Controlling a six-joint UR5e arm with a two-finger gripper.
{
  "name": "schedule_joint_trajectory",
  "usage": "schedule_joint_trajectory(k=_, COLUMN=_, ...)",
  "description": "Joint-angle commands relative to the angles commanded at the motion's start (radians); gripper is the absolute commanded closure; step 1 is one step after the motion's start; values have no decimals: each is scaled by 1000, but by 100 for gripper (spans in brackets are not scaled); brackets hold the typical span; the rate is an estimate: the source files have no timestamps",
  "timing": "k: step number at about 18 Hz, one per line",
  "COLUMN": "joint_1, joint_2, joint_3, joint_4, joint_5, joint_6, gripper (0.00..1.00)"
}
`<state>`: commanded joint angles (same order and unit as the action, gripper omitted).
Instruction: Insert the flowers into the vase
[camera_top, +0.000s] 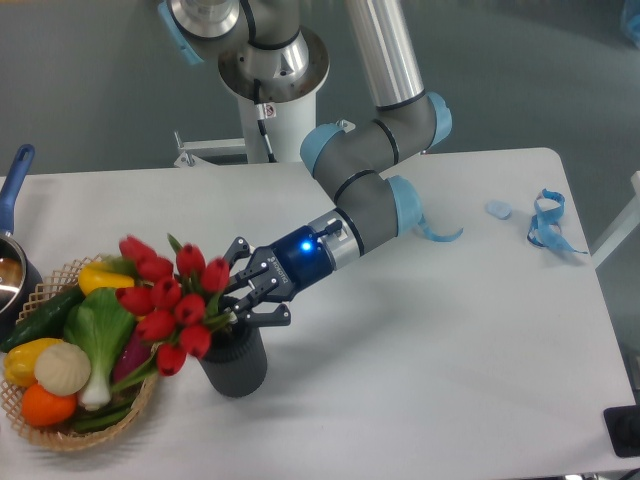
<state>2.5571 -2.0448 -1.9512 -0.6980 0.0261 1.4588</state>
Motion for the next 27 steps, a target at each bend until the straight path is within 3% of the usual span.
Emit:
schedule_joint_trajectory(k=3, joint_1=3, joint_2=0, joint_3=0, joint_4=-2, joint_5=0, joint_6=0, gripper=62)
schedule_joint_trajectory(k=5, joint_1=5, joint_2=2, joint_3=0, joint_4=0, joint_5=0, joint_6=0, gripper=56)
schedule_joint_trajectory(k=6, joint_1=6, joint_2=2, joint_3=2, joint_4=0, joint_5=0, joint_6=0, gripper=49)
schedule_joint_trajectory(k=9, joint_1=17, joint_2=6, joint_3=11, joint_4=0, joint_5=0, joint_6=5, gripper=9)
schedule_joint_trajectory(k=10, joint_1=23, joint_2=9, joint_3=9, joint_4=0, joint_5=6, joint_6=5, gripper=0)
schedule_joint_trajectory(k=15, joint_1=92, joint_2=87, joint_3=8, joint_4=0, joint_5=152, joint_6=6, gripper=0)
schedule_joint_trajectory(k=18, joint_1=130, joint_2=167, joint_3=15, joint_4=0, joint_5=225, joint_6=6, gripper=0)
schedule_joint_trajectory(k=21, joint_1=185, joint_2=227, joint_3=49, joint_4=0, joint_5=421, joint_6=6, gripper=0)
schedule_joint_trajectory(k=25, joint_1=248, joint_2=296, joint_3=139, joint_4=-11, joint_5=706, joint_6=-21, gripper=0)
schedule_joint_trajectory(k=27, joint_1=274, joint_2=330, joint_3=155, joint_4=-11, joint_5=786, joint_6=-37, gripper=0)
